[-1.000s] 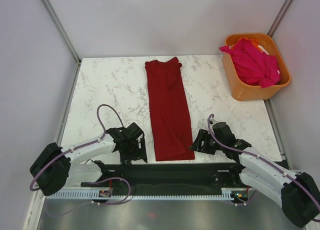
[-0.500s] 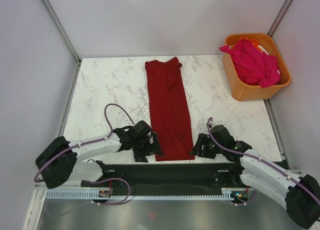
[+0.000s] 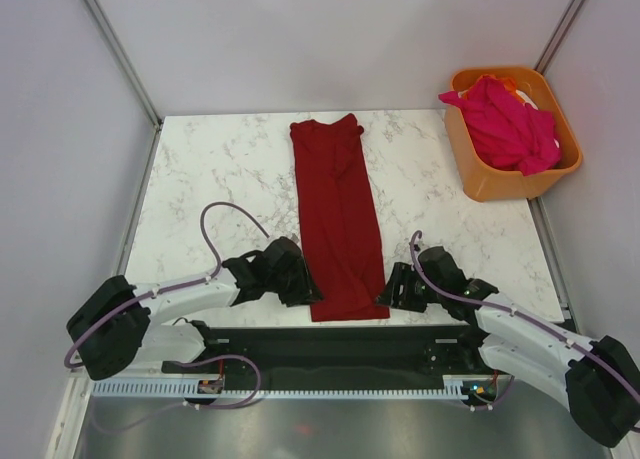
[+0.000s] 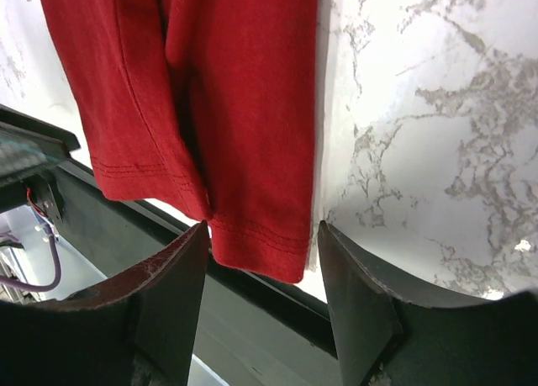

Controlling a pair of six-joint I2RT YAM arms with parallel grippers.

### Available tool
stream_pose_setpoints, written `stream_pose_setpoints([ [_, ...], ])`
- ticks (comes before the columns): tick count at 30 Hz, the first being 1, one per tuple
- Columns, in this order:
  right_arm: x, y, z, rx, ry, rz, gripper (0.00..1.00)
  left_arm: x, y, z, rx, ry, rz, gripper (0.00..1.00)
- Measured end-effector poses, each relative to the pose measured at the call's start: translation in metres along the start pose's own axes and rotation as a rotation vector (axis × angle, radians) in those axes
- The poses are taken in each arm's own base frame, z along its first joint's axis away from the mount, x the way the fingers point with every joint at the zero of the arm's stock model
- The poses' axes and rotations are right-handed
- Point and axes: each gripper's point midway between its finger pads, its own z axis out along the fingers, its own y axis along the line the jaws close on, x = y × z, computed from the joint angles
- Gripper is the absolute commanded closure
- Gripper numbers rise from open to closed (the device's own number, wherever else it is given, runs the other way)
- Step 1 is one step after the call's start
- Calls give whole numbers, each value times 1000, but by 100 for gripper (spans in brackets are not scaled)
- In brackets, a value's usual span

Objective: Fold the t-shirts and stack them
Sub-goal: Fold the tshirt

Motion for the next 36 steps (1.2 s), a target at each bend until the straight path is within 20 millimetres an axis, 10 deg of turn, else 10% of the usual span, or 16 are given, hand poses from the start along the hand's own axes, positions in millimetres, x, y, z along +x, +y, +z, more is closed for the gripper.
stream_pose_setpoints([
  [36, -8, 10, 7, -45, -25, -7, 25, 39, 25, 4, -46, 80, 68, 60],
])
